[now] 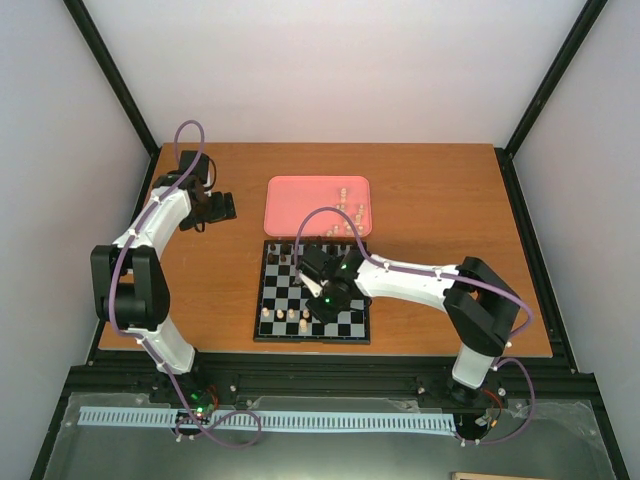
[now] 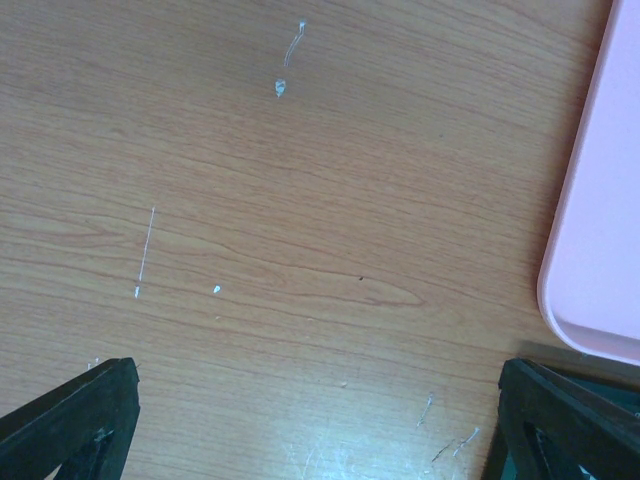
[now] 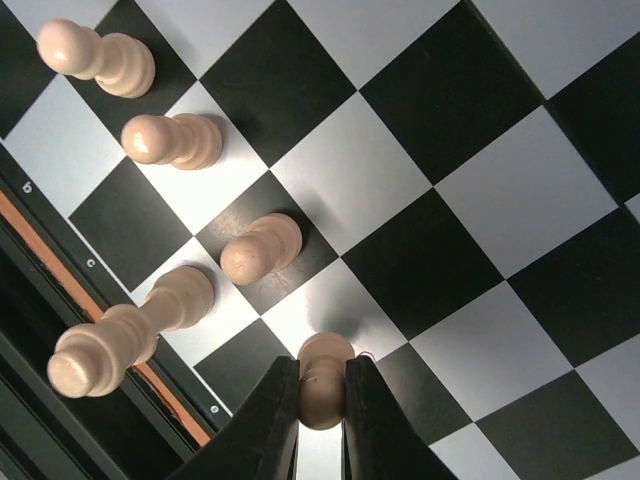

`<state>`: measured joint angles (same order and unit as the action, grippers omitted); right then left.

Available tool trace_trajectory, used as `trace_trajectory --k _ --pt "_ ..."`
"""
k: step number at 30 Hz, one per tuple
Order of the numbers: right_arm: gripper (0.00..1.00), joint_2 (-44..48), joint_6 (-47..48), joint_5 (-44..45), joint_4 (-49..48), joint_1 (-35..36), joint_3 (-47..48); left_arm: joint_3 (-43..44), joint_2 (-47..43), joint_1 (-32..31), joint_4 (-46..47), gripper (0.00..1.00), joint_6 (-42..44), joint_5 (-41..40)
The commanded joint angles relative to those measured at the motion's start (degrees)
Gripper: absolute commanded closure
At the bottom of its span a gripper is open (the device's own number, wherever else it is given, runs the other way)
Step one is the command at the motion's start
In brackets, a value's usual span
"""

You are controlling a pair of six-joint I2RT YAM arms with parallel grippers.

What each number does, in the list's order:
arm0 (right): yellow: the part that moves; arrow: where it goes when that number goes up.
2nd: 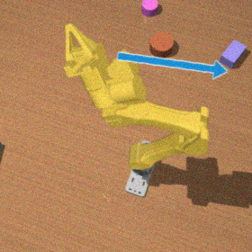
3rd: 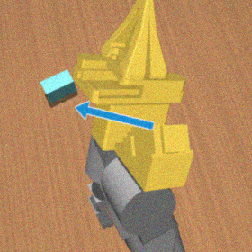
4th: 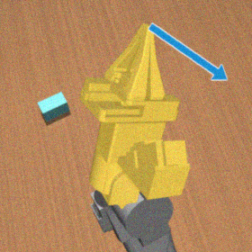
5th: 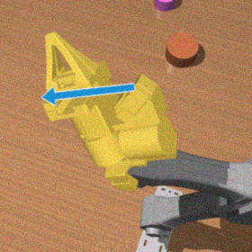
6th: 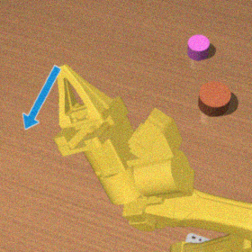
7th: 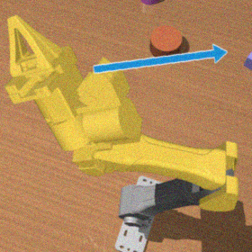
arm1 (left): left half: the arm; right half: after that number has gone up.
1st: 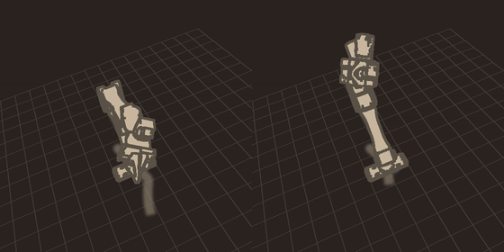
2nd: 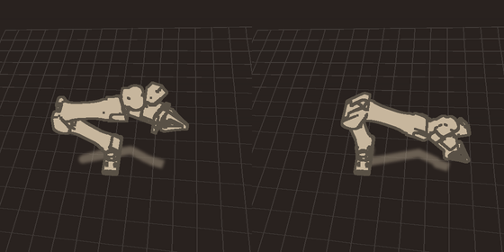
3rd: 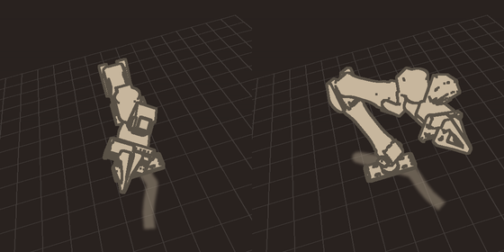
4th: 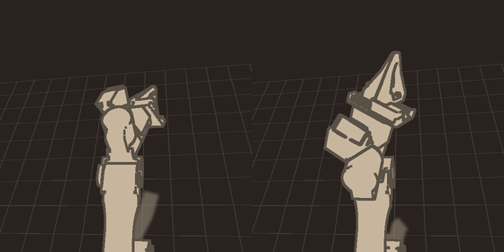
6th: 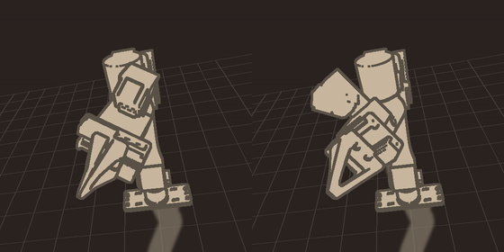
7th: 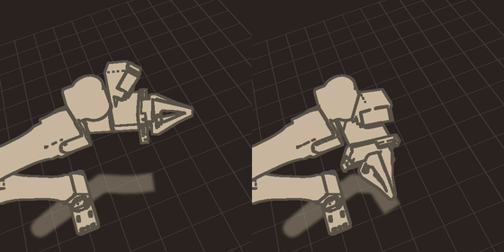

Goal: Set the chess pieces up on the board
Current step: Place the chess piece on the chessboard.

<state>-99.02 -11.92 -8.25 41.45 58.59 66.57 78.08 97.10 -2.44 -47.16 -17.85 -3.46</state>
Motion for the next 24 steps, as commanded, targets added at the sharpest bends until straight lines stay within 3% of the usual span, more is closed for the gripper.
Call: trace_trajectory --k 1,15,24 --pt "0.93 -1.22 -0.62 -0.43 -1.64 0.65 -0.66 0.01 -2.09 -0.29 0.87 0.00 0.09 -0.14" --pt "0.94 -3.65 -0.04 -0.22 -1.65 1.01 -0.13 -0.14 -2.17 -0.36 1.01 0.00 0.09 -0.18" --pt "0.82 -3.63 0.23 0.68 -0.31 1.00 0.70 -0.04 -2.00 -0.29 0.97 0.00 0.17 0.04"
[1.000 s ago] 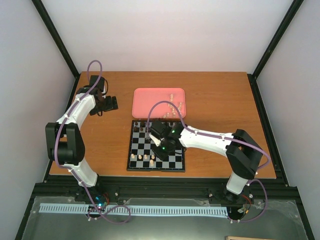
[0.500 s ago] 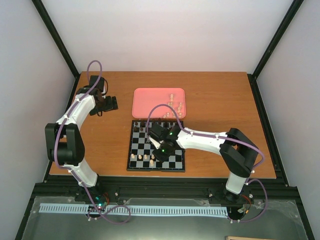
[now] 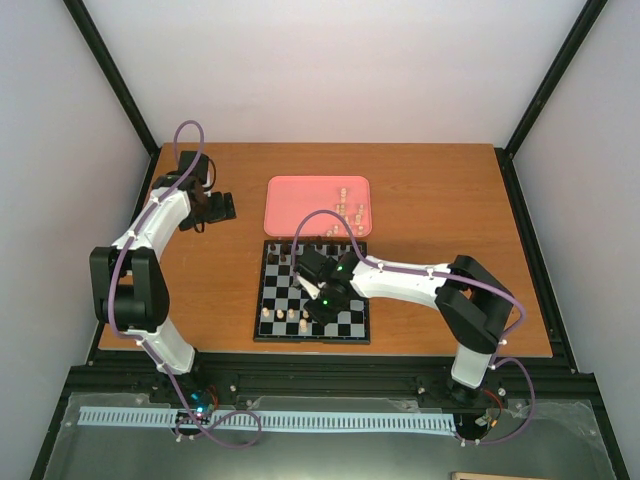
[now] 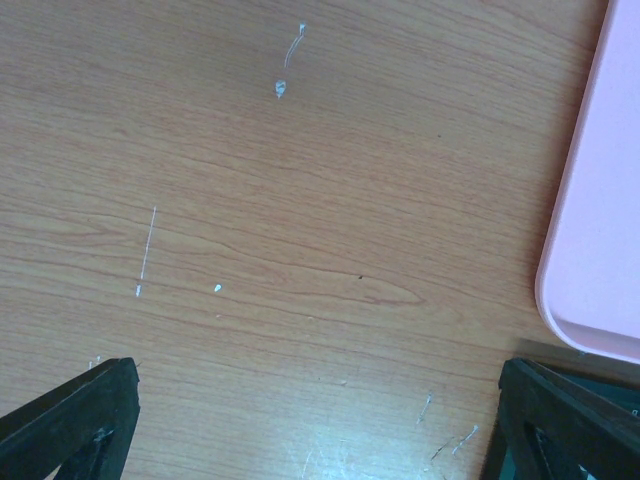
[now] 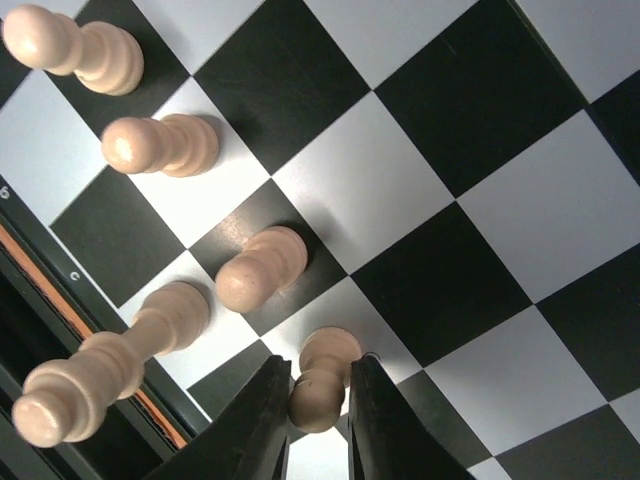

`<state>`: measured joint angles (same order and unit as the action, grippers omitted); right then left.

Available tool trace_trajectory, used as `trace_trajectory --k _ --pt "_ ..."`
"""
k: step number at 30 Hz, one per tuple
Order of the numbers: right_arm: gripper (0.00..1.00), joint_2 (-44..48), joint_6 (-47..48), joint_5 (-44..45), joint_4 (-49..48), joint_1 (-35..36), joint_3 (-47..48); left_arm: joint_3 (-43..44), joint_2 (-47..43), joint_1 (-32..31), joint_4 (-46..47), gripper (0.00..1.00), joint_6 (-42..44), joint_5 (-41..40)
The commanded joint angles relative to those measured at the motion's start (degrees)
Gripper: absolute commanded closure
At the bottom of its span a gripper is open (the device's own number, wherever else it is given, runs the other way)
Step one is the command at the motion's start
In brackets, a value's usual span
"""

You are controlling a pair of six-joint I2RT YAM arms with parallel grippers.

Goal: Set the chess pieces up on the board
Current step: Place the chess piece on the chessboard, then pick up the chess piece from the storage box.

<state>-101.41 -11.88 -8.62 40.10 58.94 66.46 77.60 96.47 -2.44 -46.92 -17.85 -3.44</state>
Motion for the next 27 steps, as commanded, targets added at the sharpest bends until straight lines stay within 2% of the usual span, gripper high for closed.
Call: trace_trajectory --k 1,5,13,15,17,19,23,27 --pt "0.80 -0.99 0.11 1.25 1.18 0.70 0.85 0.44 -1.41 -0.30 0.75 0.00 0.22 0.01" --pt "0.71 0.16 0.02 2.37 1.45 0.67 1.01 0.56 -1.44 -0.34 0.69 0.00 0.19 0.08" --pt "0.65 2.95 1.15 3.47 4.60 0.65 4.36 0.91 -1.81 -0.31 0.20 0.00 0.19 0.01" --pt "0.57 4.56 2.33 3.00 6.28 0.65 6.37 0.88 -2.05 -0.33 0.16 0.00 0.27 0.01" --pt "0.42 6.42 3.36 2.49 7.97 0.66 8.65 0.70 -2.26 -0.34 0.09 0.00 0.31 -0.06" --pt "0.35 8.20 4.70 3.08 9.65 0.62 11.72 0.56 -2.41 -0.37 0.10 0.00 0.31 -0.16" --pt "0.33 7.11 6.97 8.93 14.22 -1.38 20.15 0.59 -2.59 -0.31 0.09 0.00 0.40 -0.26" --pt "0.38 -0.47 7.22 9.21 17.18 -8.82 30.23 0.90 -2.32 -0.36 0.16 0.00 0.21 -0.16"
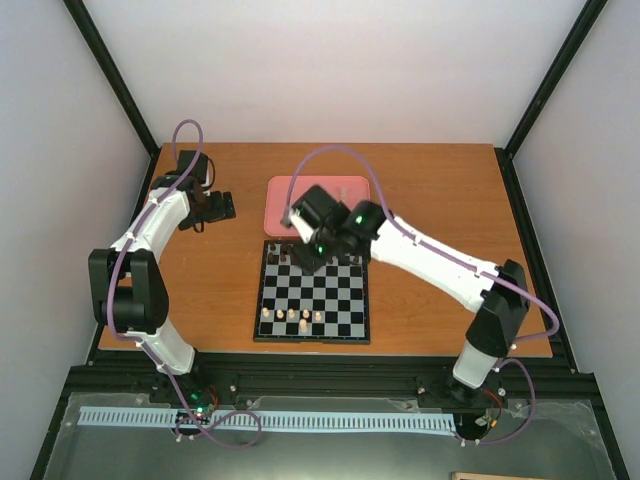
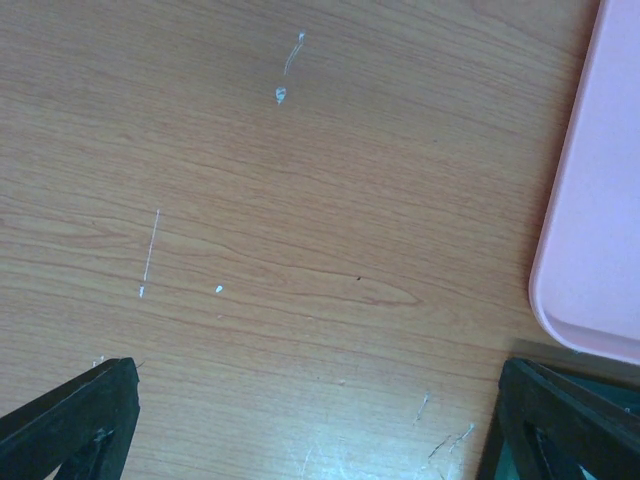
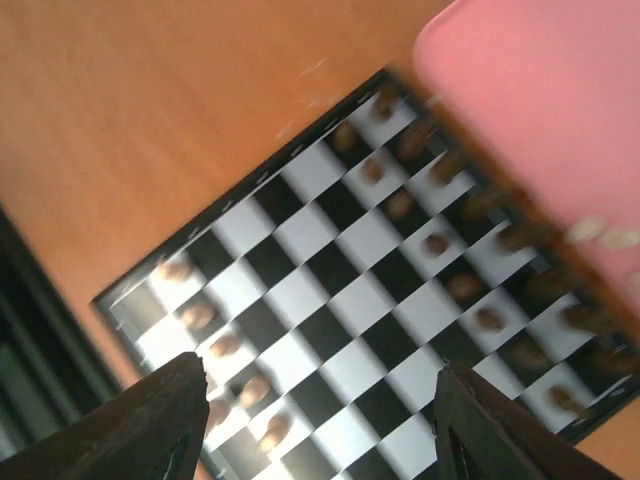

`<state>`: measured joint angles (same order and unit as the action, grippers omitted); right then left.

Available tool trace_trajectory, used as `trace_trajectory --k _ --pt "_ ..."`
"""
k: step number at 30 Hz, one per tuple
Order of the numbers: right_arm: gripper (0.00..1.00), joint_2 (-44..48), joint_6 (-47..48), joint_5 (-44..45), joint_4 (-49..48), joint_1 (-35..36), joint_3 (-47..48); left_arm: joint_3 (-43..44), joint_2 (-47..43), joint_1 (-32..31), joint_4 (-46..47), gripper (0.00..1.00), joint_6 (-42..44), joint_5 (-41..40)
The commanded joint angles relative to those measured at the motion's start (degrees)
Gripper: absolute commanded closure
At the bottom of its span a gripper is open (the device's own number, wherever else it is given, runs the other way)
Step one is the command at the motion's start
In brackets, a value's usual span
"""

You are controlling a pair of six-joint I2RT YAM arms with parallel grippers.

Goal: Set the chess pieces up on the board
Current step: Pick up the chess piece from the storage box.

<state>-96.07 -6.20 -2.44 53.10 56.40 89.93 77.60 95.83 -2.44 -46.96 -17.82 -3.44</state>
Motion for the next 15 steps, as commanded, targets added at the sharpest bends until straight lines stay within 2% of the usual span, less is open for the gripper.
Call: trace_trajectory --k 1,4,8,15 --pt "0.41 -7.86 1.43 2.65 3.98 -7.96 9.17 0.96 -1.69 -0.30 0.16 0.00 0.16 -0.17" --pt "0.45 -15.54 1.31 3.16 4.38 -12.40 17.10 1.16 -1.40 -0.34 -0.03 0.00 0.33 -0.48" --pt "0.58 -26.13 -0.05 2.63 6.58 -16.56 27.82 1.57 -0.77 -0.30 -0.31 0.00 0.16 0.01" --pt "0.66 -33.94 -0.39 4.60 7.57 -19.14 31.26 1.27 0.58 -0.31 -0.26 0.00 0.25 -0.32"
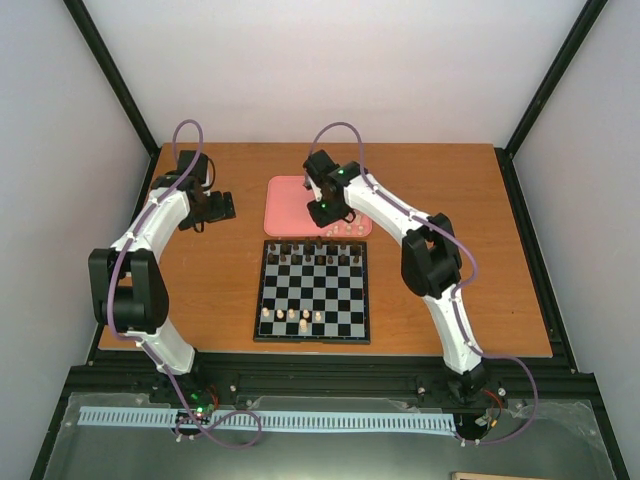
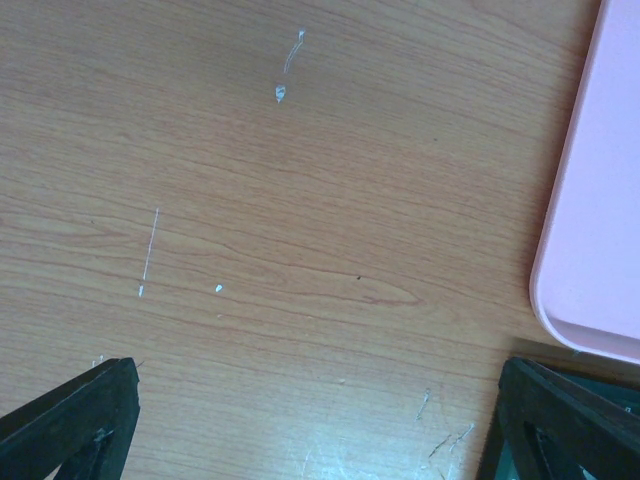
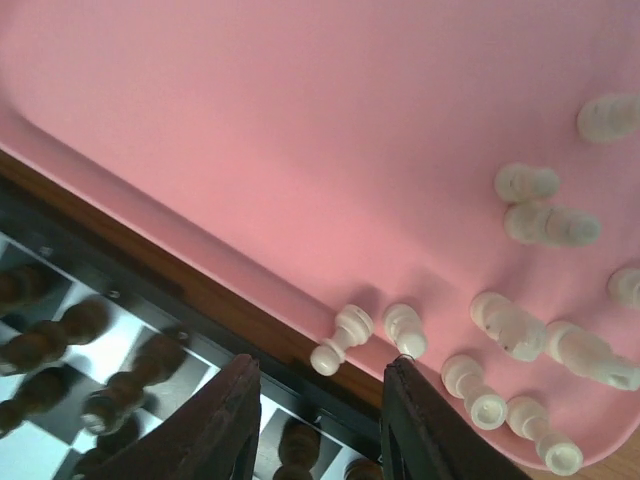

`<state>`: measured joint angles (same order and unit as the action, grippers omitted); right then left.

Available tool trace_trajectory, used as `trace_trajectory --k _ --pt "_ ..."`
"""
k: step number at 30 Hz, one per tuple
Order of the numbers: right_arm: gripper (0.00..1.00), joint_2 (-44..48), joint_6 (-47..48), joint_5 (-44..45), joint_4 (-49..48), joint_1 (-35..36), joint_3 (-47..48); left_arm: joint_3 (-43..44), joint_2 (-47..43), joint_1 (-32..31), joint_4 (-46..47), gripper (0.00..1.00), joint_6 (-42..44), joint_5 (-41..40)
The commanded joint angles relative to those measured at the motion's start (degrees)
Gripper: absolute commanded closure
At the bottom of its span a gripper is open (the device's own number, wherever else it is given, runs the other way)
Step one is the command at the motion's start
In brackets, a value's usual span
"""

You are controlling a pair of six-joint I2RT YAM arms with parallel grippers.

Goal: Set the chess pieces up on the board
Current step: Pick up the chess piece from the storage box.

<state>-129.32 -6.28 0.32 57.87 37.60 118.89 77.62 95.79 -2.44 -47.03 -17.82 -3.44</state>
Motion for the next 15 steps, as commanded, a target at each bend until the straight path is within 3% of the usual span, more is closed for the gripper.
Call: trace_trajectory --k 1,15 --pt "0.66 -1.08 -0.35 2.02 2.86 -0.63 1.98 1.13 0.75 -0.29 -0.16 0.00 0.31 -0.26" --pt "0.66 -4.25 -0.88 4.15 1.40 -2.01 -1.95 1.03 2.13 -0.36 -0.18 0.00 0.21 0.27"
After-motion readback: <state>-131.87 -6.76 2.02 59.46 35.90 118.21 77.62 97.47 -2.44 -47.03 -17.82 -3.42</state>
